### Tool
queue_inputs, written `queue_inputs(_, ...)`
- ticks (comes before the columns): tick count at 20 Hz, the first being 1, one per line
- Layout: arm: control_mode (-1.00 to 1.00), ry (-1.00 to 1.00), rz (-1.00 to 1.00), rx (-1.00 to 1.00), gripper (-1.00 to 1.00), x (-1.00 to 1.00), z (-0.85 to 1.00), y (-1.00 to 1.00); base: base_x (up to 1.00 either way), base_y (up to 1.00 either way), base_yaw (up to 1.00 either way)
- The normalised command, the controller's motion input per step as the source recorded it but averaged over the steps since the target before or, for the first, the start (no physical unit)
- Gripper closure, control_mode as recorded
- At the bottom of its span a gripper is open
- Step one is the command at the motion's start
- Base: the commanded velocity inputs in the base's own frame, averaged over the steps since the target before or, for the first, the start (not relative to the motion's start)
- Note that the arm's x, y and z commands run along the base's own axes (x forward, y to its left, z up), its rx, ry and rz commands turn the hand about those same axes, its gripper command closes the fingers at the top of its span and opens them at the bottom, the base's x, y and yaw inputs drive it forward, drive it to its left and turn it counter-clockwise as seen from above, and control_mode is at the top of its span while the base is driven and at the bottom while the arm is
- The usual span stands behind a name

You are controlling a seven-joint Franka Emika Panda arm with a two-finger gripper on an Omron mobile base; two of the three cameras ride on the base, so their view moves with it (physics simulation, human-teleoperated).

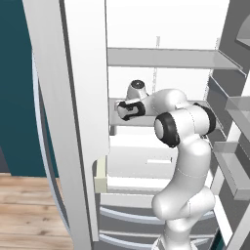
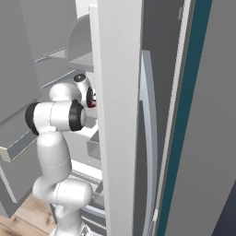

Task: Take the cheese, steak, and tomato from the fridge and place them on the plate on the dining counter to create an appetizer plate.

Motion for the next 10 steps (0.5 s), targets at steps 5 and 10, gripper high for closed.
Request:
queue_inputs(5,-1.0,0.0,-0.01,0.0,-1.0,0.07,-0.42,0.0,0.0,0.0,0.0)
queue_inputs(10,-1.0,0.01,-0.03,0.0,1.0,-0.06,-0.66,0.0,0.0,0.0,0.0)
